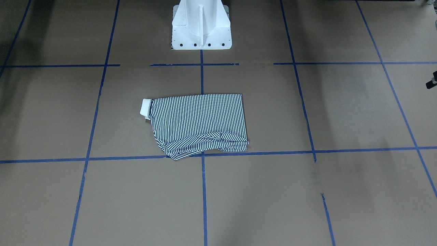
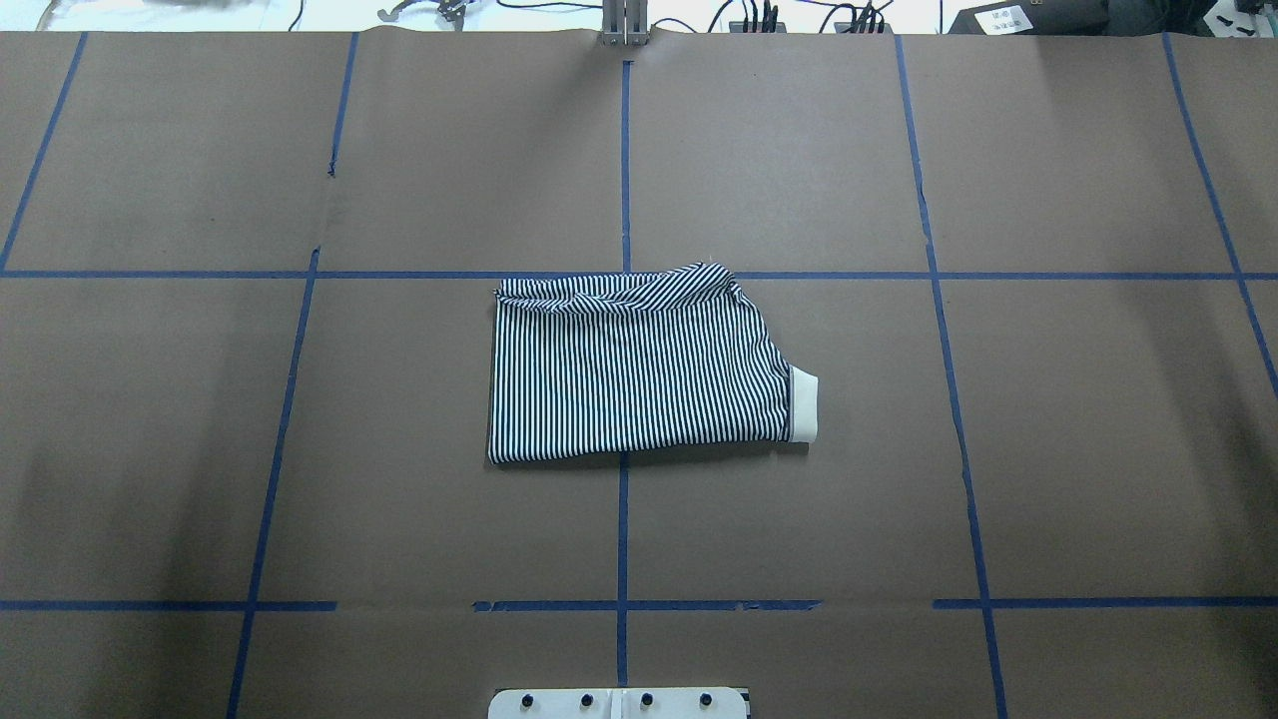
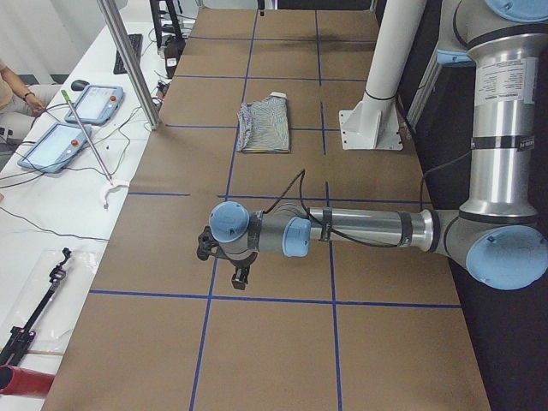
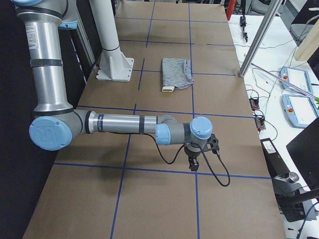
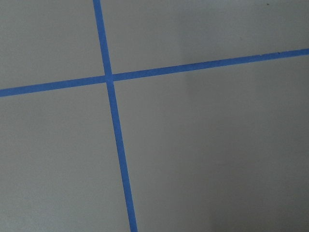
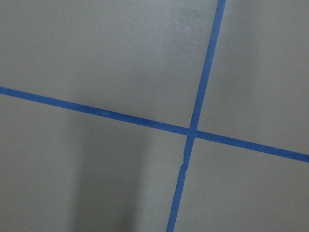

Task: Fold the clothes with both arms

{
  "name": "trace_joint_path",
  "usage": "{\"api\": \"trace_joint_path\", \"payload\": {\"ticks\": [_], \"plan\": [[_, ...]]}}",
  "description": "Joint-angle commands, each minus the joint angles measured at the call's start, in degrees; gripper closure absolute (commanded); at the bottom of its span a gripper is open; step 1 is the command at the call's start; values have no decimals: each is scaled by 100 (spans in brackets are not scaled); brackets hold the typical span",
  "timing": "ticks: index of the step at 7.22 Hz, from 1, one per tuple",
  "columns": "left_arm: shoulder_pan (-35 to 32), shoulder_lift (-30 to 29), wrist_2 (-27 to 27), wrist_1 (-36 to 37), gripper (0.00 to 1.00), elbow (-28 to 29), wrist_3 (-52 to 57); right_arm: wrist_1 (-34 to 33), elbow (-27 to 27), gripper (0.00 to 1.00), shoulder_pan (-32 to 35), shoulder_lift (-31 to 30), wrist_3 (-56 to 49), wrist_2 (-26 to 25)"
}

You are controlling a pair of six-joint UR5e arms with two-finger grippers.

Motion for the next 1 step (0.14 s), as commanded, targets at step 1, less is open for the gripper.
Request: {"api": "trace_joint_path", "payload": {"ticks": [1], "plan": [[6,-65,7,14,0,-53,-13,-290,187,0,-5,-7,-7,-65]]}}
